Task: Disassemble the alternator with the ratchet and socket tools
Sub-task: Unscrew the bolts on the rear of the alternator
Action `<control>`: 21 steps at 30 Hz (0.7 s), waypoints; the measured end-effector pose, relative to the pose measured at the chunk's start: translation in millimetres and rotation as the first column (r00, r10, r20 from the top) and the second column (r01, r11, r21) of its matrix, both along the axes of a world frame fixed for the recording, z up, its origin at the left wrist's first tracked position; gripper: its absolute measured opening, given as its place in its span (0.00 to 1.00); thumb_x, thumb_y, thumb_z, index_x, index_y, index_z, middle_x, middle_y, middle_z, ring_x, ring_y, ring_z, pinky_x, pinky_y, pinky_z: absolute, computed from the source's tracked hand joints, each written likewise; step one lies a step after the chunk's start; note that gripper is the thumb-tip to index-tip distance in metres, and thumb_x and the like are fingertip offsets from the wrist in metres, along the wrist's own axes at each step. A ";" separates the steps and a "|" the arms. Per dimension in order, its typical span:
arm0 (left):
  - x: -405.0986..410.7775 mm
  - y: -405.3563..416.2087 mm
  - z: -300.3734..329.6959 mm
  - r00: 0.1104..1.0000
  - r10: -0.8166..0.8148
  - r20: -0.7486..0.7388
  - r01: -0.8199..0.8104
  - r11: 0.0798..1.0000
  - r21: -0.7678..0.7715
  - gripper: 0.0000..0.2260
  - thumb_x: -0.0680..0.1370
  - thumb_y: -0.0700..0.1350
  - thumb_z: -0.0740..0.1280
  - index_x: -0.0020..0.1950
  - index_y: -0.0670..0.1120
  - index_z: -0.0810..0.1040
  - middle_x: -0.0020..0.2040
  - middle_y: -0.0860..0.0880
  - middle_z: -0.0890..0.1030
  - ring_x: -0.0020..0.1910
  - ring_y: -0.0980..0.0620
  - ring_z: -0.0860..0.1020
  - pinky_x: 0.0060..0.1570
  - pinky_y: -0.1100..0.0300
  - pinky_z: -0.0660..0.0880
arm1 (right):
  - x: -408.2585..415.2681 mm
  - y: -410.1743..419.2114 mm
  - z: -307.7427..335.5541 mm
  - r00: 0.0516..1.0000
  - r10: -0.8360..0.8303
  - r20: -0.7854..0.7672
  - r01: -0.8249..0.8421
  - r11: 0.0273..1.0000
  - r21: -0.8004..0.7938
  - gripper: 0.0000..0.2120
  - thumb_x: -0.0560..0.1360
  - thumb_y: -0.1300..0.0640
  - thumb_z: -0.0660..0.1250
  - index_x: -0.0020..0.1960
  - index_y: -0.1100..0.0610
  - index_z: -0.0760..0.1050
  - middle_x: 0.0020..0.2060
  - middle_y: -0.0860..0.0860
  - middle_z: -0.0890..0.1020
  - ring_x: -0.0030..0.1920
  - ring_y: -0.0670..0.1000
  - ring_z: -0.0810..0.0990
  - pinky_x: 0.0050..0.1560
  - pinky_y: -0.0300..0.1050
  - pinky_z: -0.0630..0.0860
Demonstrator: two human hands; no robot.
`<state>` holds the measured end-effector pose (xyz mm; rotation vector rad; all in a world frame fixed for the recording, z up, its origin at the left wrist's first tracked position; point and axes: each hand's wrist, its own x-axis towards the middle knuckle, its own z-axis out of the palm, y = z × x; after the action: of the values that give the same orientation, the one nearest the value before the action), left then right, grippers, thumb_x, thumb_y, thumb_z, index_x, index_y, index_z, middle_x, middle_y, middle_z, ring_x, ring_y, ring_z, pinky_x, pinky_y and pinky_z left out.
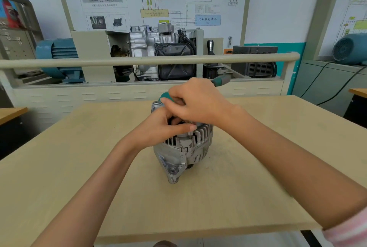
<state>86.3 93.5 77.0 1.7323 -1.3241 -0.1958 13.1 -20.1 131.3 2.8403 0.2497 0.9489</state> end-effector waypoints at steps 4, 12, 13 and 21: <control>-1.6 -3.0 -4.3 0.997 0.074 0.005 -0.074 0.997 -0.028 0.07 0.72 0.40 0.72 0.37 0.42 0.76 0.33 0.40 0.70 0.35 0.50 0.67 0.38 0.56 0.65 | 8.0 15.0 -4.3 0.939 -0.335 0.081 0.336 0.942 0.004 0.19 0.78 0.52 0.56 0.31 0.57 0.61 0.26 0.50 0.61 0.25 0.52 0.61 0.25 0.41 0.53; -1.5 0.7 -2.8 0.999 0.041 -0.029 -0.042 0.999 -0.024 0.10 0.75 0.45 0.70 0.37 0.43 0.75 0.31 0.47 0.69 0.34 0.52 0.68 0.37 0.59 0.66 | 3.0 4.0 -8.2 0.987 -0.051 0.154 0.047 0.998 0.034 0.19 0.77 0.50 0.58 0.28 0.54 0.61 0.22 0.45 0.60 0.27 0.51 0.65 0.27 0.42 0.55; -0.3 0.8 -3.0 0.999 0.031 -0.022 -0.031 0.999 -0.028 0.11 0.75 0.45 0.70 0.34 0.45 0.74 0.30 0.48 0.68 0.33 0.52 0.68 0.36 0.59 0.65 | 1.6 -0.2 -9.6 0.989 0.038 0.144 -0.053 0.994 0.099 0.19 0.76 0.52 0.60 0.28 0.53 0.61 0.21 0.44 0.60 0.26 0.51 0.66 0.28 0.43 0.58; -0.3 -4.8 -8.0 0.999 0.030 -0.010 -0.031 0.995 -0.091 0.11 0.73 0.39 0.71 0.35 0.54 0.77 0.27 0.56 0.74 0.30 0.60 0.72 0.34 0.68 0.69 | 8.3 10.4 -5.1 0.952 -0.296 0.082 0.293 0.955 0.042 0.18 0.77 0.54 0.56 0.30 0.57 0.63 0.25 0.49 0.61 0.25 0.52 0.62 0.25 0.40 0.54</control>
<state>86.0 88.6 69.0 1.6723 -1.2796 -0.1238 21.3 -9.7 126.2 2.7449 -0.1951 1.0132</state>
